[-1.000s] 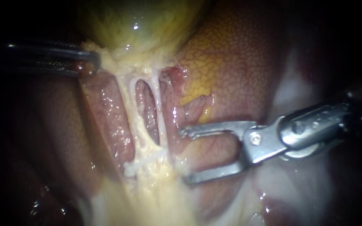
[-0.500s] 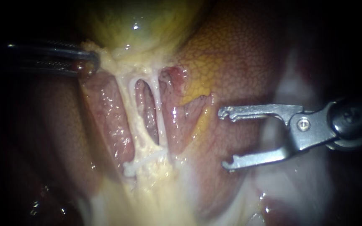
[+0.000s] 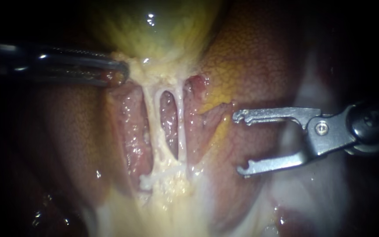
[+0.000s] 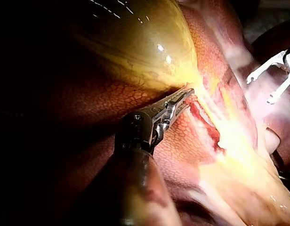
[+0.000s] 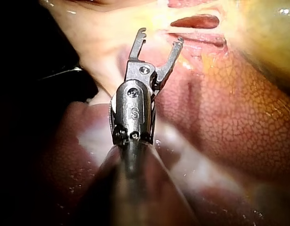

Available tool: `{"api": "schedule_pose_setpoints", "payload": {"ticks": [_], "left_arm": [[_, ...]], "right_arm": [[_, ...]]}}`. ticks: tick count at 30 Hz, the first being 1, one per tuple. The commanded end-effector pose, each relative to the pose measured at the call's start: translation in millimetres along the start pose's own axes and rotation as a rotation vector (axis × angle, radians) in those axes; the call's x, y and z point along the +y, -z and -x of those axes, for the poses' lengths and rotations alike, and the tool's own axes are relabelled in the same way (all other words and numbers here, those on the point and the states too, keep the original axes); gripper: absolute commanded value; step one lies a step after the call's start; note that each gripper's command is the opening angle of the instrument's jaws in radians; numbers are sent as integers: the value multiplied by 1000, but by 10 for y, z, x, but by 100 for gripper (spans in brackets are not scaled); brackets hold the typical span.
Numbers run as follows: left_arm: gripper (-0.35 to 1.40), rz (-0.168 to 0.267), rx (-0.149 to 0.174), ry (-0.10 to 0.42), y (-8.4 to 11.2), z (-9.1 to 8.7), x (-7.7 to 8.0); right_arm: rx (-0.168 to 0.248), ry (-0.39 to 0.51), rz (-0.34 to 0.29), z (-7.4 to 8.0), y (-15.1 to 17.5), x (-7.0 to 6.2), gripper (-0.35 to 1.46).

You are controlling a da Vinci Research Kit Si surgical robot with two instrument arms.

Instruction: Going back first clip left tube

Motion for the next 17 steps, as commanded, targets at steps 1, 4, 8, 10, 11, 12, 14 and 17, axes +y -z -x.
{"api": "schedule_pose_setpoints", "payload": {"ticks": [1, 4, 8, 10, 11, 12, 14, 17], "left_arm": [[-35, -4, -1, -1, -3, -1, 0], [-35, -7, 4, 2, -10, -5, 0], [-35, -12, 8, 0, -12, -7, -1], [-35, -12, 8, 0, -12, -7, 0], [-35, -13, 8, 0, -12, -7, 0], [-35, -13, 8, -1, -11, -7, 0], [-35, -13, 9, -1, -11, -7, 0], [-35, -16, 9, -1, -8, -7, 0]], "right_arm": [[0, 0, 0, 0, 0, 0, 48], [0, 0, 0, 1, 0, 1, 48], [0, 0, 1, 1, 0, 1, 48], [0, 0, 1, 1, 0, 1, 48], [0, 0, 1, 1, 0, 1, 48], [0, 0, 1, 1, 0, 1, 48], [0, 0, 1, 0, 0, 1, 49], [3, -1, -7, -1, -5, 1, 49]]}}
